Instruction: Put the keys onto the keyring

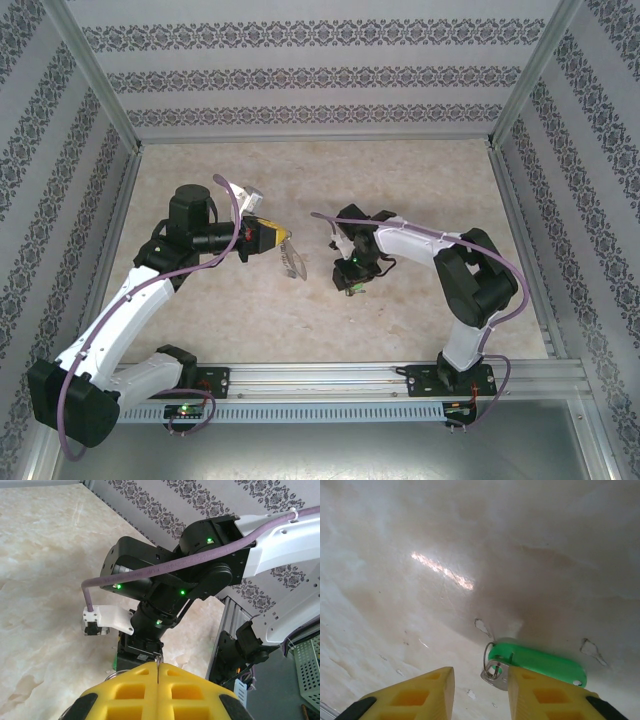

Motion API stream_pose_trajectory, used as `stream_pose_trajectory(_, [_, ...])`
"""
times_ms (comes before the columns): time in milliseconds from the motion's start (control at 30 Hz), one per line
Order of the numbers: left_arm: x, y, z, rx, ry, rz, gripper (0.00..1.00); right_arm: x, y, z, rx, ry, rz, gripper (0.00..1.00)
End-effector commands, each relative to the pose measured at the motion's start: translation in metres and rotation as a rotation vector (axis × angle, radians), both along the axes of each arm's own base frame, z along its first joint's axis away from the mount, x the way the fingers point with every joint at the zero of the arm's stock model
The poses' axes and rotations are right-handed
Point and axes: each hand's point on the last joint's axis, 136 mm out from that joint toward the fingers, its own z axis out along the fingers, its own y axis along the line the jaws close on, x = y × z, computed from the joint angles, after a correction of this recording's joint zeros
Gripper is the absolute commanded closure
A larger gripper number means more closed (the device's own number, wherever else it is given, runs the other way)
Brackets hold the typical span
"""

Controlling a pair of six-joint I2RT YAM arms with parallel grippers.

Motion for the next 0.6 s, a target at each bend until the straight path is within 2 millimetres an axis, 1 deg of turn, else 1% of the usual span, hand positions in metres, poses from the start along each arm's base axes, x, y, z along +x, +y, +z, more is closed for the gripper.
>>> stream_pose_trajectory(0, [0.0036,0.0003,0.0209,-0.04,-0.064,-0.006,1.0,-0.0036,-0.0034,0.003,-0.012,-0.032,0.025,0.66])
stream_pose_trajectory(233, [0.0066,-0.0016,0.0238,-0.049,-0.063,-0.01,1.0,-0.0051,-0.006,0.0007,-0.021,-0.057,0.033,0.66])
stream_pose_trajectory(567, [0.0056,-0.0005,0.0253,-0.051,-0.059,-0.005,1.0,-0.0005,0.0008,-0.0041,-0.013,-0.061,0.043,0.73])
